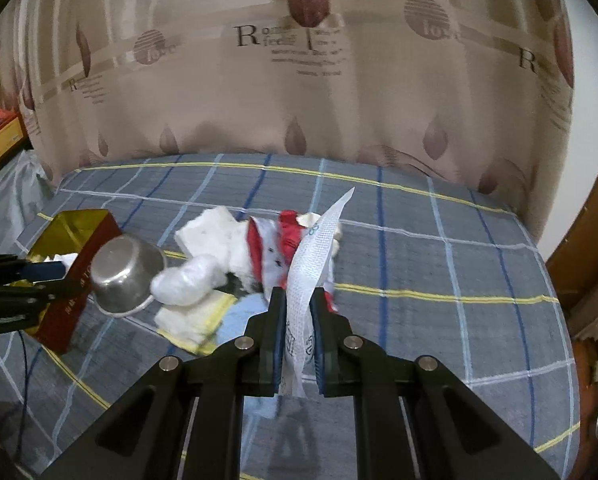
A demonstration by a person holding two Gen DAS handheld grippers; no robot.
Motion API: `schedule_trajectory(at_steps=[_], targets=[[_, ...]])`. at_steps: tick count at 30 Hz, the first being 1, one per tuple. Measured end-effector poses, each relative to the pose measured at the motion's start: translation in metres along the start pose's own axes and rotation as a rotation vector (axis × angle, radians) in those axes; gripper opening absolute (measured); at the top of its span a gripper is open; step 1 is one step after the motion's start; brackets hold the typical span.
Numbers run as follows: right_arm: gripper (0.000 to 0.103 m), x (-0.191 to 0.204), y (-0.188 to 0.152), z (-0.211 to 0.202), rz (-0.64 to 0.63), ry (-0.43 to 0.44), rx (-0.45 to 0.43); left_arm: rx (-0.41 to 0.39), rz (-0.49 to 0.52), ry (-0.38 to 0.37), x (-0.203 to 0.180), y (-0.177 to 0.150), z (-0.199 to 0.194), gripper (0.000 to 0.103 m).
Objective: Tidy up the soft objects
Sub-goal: 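Grasp the clear plastic bag with the left tool while the right tool holds the wipes packet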
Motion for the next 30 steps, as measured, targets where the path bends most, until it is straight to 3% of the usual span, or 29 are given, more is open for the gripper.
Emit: schedule_trajectory(at_steps=[7,18,30], targets=[[0.011,-0.016,-0.013,-0.005,0.037,0.008,0.004,0.007,0.101,-0.093,-0.057,0.017,0.023,0.041],[0.011,-0.025,-0.012,-0.004,0.055,0.019,0.003,0.045,0.138,-0.152,-0.087,0.034,0.050,0.042],[0.011,-0.025,-0.014,0.001,0.074,0.042,0.009,0.052,0.130,-0.079,-0.092,0.046,0.081,0.050]])
Point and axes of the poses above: each gripper's, at about its wrist camera, not at the fingertips, and z roughly the way its jaws point, x to its left, y to its top, the point moved 8 cm from there along z, roughly the way its jaws point, and after that the axes turned 10 degrees about y, right-handed, at the moved point
